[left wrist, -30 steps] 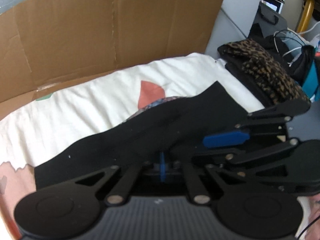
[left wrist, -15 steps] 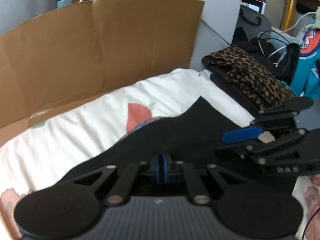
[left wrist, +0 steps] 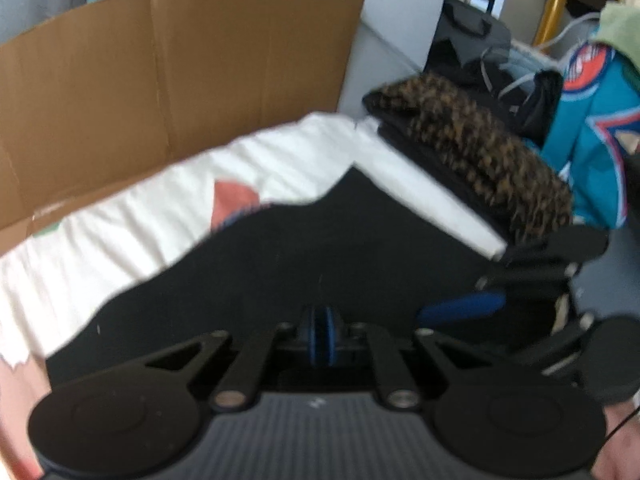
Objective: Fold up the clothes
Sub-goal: 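Fold the shorts over with the left gripper toward the right gripper, then lay the folded shorts flat and hold them with both grippers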
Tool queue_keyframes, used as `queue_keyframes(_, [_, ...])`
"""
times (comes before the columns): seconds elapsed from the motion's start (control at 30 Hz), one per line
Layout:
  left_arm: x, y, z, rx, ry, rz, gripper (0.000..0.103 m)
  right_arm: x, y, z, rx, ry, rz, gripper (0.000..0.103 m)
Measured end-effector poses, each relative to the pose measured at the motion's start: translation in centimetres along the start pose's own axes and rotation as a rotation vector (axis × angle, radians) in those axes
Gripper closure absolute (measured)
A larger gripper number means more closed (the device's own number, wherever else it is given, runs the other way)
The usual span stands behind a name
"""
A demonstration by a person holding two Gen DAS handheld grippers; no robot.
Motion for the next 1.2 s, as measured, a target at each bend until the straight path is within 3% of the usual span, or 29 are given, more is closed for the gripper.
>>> queue_keyframes(0.13, [0.2, -0.5, 0.9, 0.029, 0.019, 0.008, 0.100, -0.6, -1.5, -0.9, 0.006, -0.014, 0.009, 0.061])
queue_keyframes(0.6, [0.9, -0.6, 2.1, 0.075, 0.039, 0.022, 0.100, -2.8, -6.4, -5.3, 0.049, -0.057, 0.028, 0.062])
queue_keyframes(0.9, [1.0, -0.7, 2.2, 0.073, 0.028, 0.034, 0.100, -2.8, -7.2, -6.3, 0.076, -0.088, 0.009, 0.063])
queue_keyframes(1.2, [1.2, -0.1, 0.6, 0.074, 0.011, 0.014, 0.100, -3.3, -7.5, -6.0, 0.085, -0.103, 0.068, 0.064])
Point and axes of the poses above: each gripper's, at about its wrist camera, not at the fingertips, and z roughly the way its jaws point, x to its left, y to its top, the point moved 2 cm from there along z, roughly the way its jaws point, and after that the axes turned 10 degrees about y, right-handed, at the moved point
